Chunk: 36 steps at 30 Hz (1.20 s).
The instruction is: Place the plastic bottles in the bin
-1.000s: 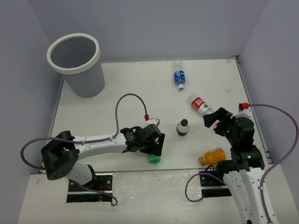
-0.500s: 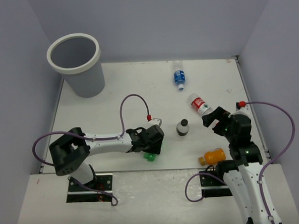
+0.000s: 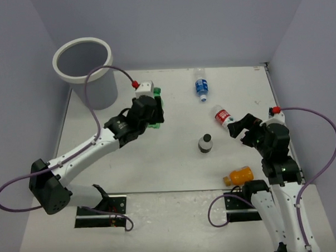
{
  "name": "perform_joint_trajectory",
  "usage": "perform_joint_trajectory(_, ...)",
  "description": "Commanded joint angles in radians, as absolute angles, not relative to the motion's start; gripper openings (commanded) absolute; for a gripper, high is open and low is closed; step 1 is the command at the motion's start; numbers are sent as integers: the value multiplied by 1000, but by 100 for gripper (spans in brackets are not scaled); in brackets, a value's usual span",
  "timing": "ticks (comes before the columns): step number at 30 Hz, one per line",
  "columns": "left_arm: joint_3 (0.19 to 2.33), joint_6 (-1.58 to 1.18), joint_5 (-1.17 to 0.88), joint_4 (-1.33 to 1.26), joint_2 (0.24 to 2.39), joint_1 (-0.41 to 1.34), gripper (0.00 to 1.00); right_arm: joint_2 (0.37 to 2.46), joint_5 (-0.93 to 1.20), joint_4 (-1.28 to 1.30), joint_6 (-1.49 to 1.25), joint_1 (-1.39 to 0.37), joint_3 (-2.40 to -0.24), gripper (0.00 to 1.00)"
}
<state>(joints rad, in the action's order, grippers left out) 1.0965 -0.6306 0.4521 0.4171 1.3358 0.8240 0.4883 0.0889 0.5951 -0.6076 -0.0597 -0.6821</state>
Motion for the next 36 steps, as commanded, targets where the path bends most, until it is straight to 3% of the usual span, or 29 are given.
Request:
perform_joint_trajectory(1,1298,-392,594,261,1305,702,0,541,110,599,-577,-58,-778,99)
perform_joint_trajectory(4,1373,-341,543,225,1338,553,0,549,127,574,-575,-58,-770,99)
perform_joint_trajectory(9,1682,-362,433,324,1552,205,0,582,132,577,-576,-60,-787,99)
perform_joint_trajectory(17,2114,-500,359,497,1918,-49,0,606,104,577,-574,-60,-784,99)
perform_joint_trajectory(18,2143,-503,374,495,1953,-61,4,611,98,575,-574,-60,-781,99)
perform_joint_trajectory(19,2148,-501,365,493,1968,-68,20,613,97,574,-574,-59,-783,99)
perform_joint_trajectory(21,2147,-486,359,480,1974,-71,79,625,97,575,-572,-60,-786,99)
perform_joint_trajectory(22,2143,-477,362,469,1972,-71,99,627,98,575,-572,-60,-787,99)
perform_joint_trajectory(36,2081,-426,187,416,1759,-24,100,618,162,634,-496,-59,-801,99)
